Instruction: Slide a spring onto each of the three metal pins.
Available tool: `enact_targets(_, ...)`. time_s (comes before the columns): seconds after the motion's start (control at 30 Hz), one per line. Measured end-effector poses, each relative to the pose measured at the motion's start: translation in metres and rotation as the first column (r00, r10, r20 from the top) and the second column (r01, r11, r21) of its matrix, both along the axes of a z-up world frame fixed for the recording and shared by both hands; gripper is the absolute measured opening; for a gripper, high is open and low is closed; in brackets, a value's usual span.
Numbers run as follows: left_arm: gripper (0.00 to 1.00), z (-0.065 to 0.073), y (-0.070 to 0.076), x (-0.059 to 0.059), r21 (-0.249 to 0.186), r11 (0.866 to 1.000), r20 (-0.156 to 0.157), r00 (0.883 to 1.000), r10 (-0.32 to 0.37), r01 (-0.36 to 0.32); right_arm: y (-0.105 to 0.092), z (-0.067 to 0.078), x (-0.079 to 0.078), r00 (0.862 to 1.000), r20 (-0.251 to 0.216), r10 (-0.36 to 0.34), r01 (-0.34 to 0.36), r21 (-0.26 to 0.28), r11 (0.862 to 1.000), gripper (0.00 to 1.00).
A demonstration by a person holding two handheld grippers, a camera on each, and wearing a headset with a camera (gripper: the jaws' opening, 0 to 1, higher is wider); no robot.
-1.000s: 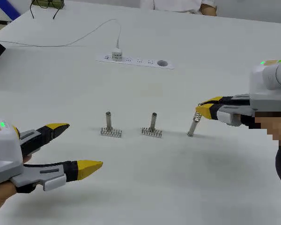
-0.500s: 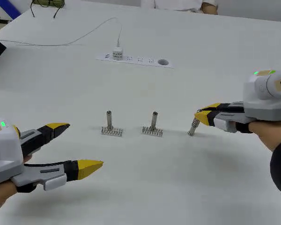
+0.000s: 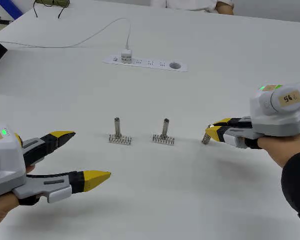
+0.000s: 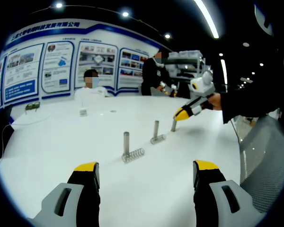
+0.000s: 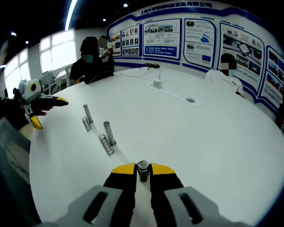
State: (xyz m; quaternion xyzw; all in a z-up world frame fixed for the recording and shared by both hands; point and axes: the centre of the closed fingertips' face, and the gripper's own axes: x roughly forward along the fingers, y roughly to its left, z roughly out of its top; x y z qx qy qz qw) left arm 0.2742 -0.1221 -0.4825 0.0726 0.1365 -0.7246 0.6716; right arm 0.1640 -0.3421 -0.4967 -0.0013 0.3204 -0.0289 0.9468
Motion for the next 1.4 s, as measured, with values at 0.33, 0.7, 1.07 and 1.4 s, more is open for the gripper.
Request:
enact_targets(0.33, 0.82, 0.001, -0.001, 0.0, -0.001, 1.0, 0.001, 1.0, 0.0, 0.0, 0.001, -0.001, -0.001, 1.0, -0.009, -0.002, 0.002, 0.002, 1.0, 0.13)
enact_targets(0.7, 0.82, 0.002, -0.001, -0.001, -0.004, 1.0, 0.002, 1.0, -0.002, 0.002, 0.001, 0.004, -0.004, 1.0, -0.003, -0.002, 0.002, -0.019, 1.0, 0.2)
enact_targets(1.07, 0.82, 0.003, -0.001, -0.002, -0.005, 1.0, 0.002, 1.0, -0.005, 0.005, 0.002, 0.043, 0.004, 0.997, 0.081, 0.007, 0.0, -0.08, 0.997, 0.21)
enact_targets(1.4, 0.82, 0.003, -0.001, -0.001, -0.005, 1.0, 0.003, 1.0, -0.004, 0.004, 0.024, 0.049, 0.027, 0.992, 0.091, 0.09, -0.081, -0.1, 0.992, 0.21)
